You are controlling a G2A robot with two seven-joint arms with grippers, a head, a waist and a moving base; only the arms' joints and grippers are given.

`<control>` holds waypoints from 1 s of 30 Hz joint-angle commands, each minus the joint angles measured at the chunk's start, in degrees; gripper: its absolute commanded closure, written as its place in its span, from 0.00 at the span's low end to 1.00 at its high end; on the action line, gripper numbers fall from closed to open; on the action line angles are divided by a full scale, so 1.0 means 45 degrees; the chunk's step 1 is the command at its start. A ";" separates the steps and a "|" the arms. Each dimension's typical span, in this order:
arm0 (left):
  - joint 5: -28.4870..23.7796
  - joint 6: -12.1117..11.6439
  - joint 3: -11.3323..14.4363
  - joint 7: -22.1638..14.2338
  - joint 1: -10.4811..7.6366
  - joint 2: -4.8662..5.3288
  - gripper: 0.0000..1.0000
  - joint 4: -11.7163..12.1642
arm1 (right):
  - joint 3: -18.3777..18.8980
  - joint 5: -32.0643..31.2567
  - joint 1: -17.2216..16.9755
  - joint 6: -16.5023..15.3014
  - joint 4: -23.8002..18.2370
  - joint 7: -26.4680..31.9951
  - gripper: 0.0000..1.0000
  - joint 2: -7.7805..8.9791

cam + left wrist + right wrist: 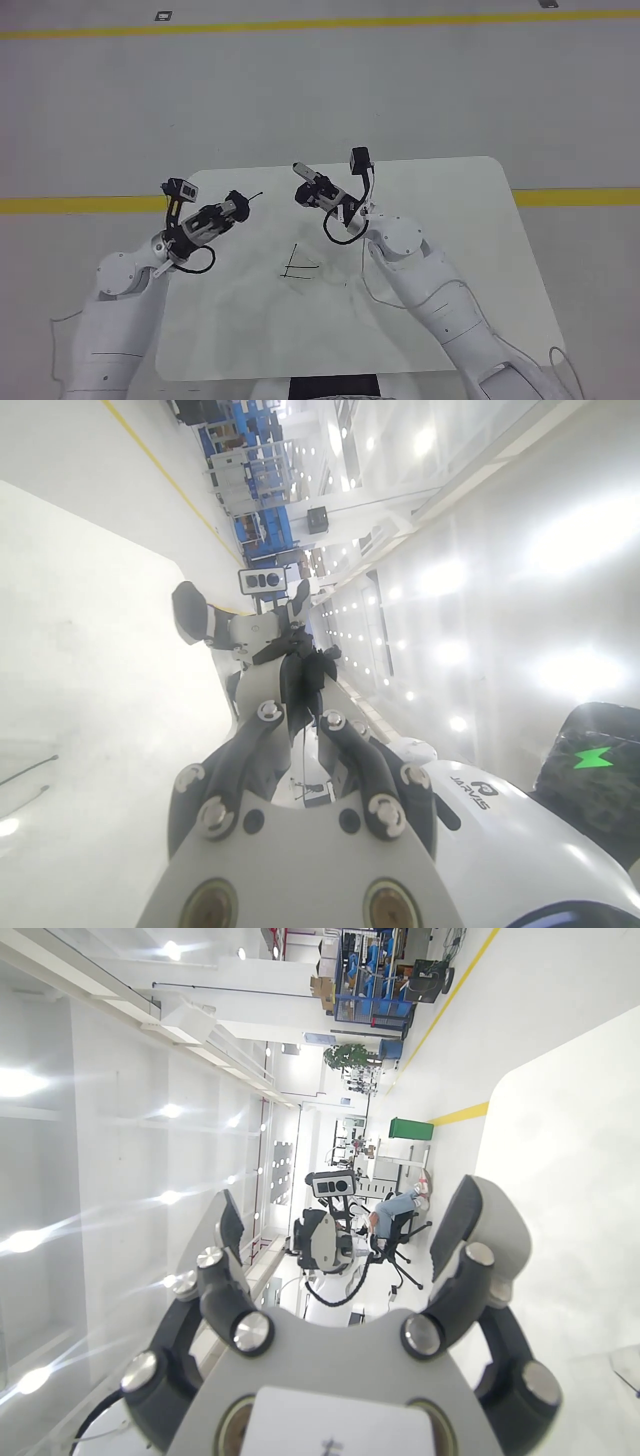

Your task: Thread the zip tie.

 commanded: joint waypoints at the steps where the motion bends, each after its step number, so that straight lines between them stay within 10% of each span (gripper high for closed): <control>1: -0.0104 0.0001 -0.0289 -0.0694 0.0157 0.0047 1.00 0.0192 | 0.0000 0.0000 0.0000 0.0000 0.0000 0.0000 0.00 0.0000; 8: -0.0510 0.0001 -0.1172 -0.3813 0.0461 0.0086 1.00 0.1114 | 0.0000 0.0000 0.0000 0.0000 0.0000 0.0000 0.00 0.0000; 30: -0.0559 0.0001 -0.0870 -0.3866 0.0748 0.0083 1.00 0.1063 | -0.0007 -0.0062 -0.0011 0.0030 -0.0005 -0.0017 0.00 0.0004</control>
